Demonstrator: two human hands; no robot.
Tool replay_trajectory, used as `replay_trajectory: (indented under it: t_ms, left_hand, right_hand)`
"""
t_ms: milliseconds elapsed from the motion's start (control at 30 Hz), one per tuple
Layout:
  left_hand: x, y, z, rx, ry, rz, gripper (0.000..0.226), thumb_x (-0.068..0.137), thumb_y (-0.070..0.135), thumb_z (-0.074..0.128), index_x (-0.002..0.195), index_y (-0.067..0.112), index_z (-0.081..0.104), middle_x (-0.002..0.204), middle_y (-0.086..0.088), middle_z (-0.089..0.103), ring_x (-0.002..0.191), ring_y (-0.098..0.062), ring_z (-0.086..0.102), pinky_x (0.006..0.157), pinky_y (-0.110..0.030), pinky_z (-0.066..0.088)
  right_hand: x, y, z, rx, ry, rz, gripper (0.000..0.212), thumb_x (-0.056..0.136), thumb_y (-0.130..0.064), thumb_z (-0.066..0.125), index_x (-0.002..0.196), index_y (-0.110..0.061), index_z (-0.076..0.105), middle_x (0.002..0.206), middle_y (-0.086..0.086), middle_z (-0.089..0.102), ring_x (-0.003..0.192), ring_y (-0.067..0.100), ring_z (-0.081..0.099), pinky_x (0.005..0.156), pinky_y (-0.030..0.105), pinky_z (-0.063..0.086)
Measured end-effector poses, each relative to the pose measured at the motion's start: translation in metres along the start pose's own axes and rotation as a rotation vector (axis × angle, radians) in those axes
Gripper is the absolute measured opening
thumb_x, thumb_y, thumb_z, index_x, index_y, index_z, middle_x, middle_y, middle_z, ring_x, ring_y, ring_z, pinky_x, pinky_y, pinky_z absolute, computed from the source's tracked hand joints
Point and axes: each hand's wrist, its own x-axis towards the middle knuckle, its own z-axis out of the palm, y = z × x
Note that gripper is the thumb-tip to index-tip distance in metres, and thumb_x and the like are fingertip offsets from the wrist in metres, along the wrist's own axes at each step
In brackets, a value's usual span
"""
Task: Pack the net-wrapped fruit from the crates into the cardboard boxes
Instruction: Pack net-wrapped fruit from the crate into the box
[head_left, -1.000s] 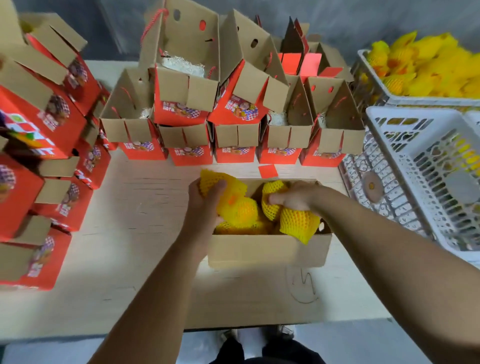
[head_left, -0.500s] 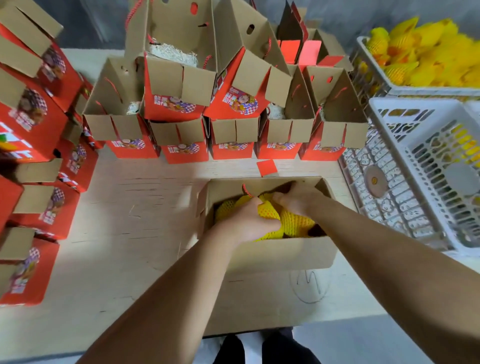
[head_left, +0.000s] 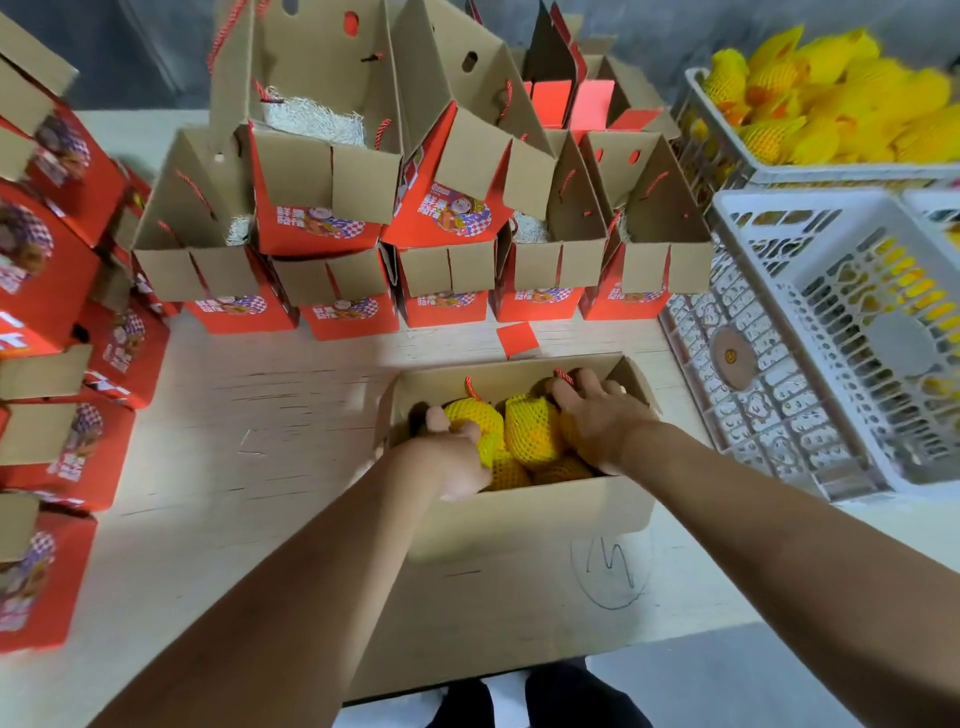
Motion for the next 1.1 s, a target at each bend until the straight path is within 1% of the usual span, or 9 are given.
replay_trajectory:
  t_ms: [133, 233, 300, 400, 533, 667, 767, 967, 1100]
  left_hand:
    - [0.005, -0.003, -0.002, 0.078, -0.008, 0.023, 0.067, 0.104, 0.047, 0.051, 0.158, 0.025, 0.019, 0.153, -0.018, 0.007, 0.141, -0.05, 0.027, 0.113, -0.057, 0.037]
    - [0.002, 0.002, 0.0, 0.035, 0.041, -0.001, 0.065, 0.101, 0.042, 0.059, 0.152, 0.023, 0.024, 0.151, -0.016, 0.008, 0.14, -0.046, 0.027, 0.113, -0.057, 0.036]
    - [-0.002, 0.004, 0.006, 0.015, 0.202, 0.022, 0.064, 0.094, 0.053, 0.066, 0.142, 0.026, 0.034, 0.144, -0.013, 0.017, 0.135, -0.039, 0.027, 0.11, -0.05, 0.036]
    - [-0.003, 0.003, 0.011, -0.015, 0.474, 0.231, 0.049, 0.09, 0.068, 0.057, 0.127, 0.036, 0.053, 0.127, -0.002, 0.036, 0.124, -0.029, 0.033, 0.102, -0.043, 0.038]
    - [0.001, 0.002, 0.009, -0.023, 0.26, 0.275, 0.05, 0.1, 0.067, 0.036, 0.13, 0.037, 0.062, 0.139, 0.001, 0.051, 0.134, -0.031, 0.036, 0.113, -0.047, 0.031]
    - [0.004, 0.0, 0.006, -0.015, 0.296, 0.18, 0.056, 0.102, 0.065, 0.029, 0.127, 0.033, 0.066, 0.141, -0.002, 0.053, 0.134, -0.034, 0.034, 0.113, -0.05, 0.028]
    - [0.004, -0.002, 0.007, -0.031, 0.33, 0.125, 0.049, 0.101, 0.063, 0.038, 0.136, 0.036, 0.059, 0.145, -0.005, 0.047, 0.14, -0.034, 0.03, 0.121, -0.046, 0.02]
    - [-0.004, 0.014, 0.023, -0.156, 0.536, 0.118, 0.029, 0.096, 0.048, 0.053, 0.123, 0.04, 0.059, 0.129, 0.001, 0.046, 0.122, -0.029, 0.038, 0.109, -0.041, 0.029]
    - [-0.01, 0.074, 0.022, -0.539, 0.632, 0.366, 0.026, 0.094, 0.024, 0.055, 0.12, 0.028, 0.061, 0.115, 0.003, 0.064, 0.11, -0.024, 0.059, 0.097, -0.041, 0.048]
  right_hand:
    - [0.003, -0.009, -0.004, -0.133, 0.244, 0.064, 0.047, 0.098, -0.029, 0.05, 0.14, -0.031, 0.03, 0.141, 0.008, 0.048, 0.135, 0.036, 0.04, 0.112, 0.049, 0.034]
    - [0.0, -0.011, -0.002, -0.103, 0.259, 0.096, 0.046, 0.097, -0.024, 0.053, 0.137, -0.029, 0.031, 0.137, 0.009, 0.044, 0.126, 0.04, 0.047, 0.1, 0.048, 0.046]
    - [0.001, -0.01, -0.004, -0.013, 0.239, 0.079, 0.047, 0.095, -0.019, 0.056, 0.134, -0.025, 0.032, 0.133, 0.01, 0.041, 0.118, 0.039, 0.052, 0.088, 0.047, 0.051]
    - [-0.007, -0.005, -0.005, 0.142, 0.242, 0.027, 0.041, 0.095, -0.027, 0.059, 0.132, -0.021, 0.042, 0.129, 0.01, 0.043, 0.117, 0.037, 0.05, 0.093, 0.048, 0.05]
    - [-0.033, -0.005, 0.007, 0.043, 0.542, -0.056, 0.025, 0.089, -0.035, 0.056, 0.108, -0.021, 0.06, 0.106, 0.007, 0.056, 0.099, 0.034, 0.051, 0.079, 0.044, 0.051]
    - [-0.025, -0.022, -0.001, 0.338, -0.168, 0.027, 0.03, 0.099, -0.045, 0.047, 0.083, -0.021, 0.057, 0.078, 0.0, 0.056, 0.083, 0.027, 0.06, 0.064, 0.032, 0.04]
    - [-0.011, -0.03, -0.006, 0.471, -0.313, 0.063, 0.033, 0.1, -0.042, 0.052, 0.077, -0.017, 0.053, 0.076, 0.002, 0.055, 0.072, 0.019, 0.052, 0.058, 0.031, 0.035]
    - [-0.045, -0.015, -0.003, 0.547, -0.003, -0.067, 0.019, 0.099, -0.034, 0.052, 0.108, -0.022, 0.064, 0.079, -0.008, 0.061, 0.081, 0.021, 0.06, 0.072, 0.034, 0.048]
    - [-0.082, 0.008, -0.003, 0.767, 0.425, -0.094, 0.02, 0.096, -0.017, 0.059, 0.113, -0.018, 0.068, 0.105, -0.001, 0.069, 0.097, 0.018, 0.065, 0.086, 0.032, 0.049]
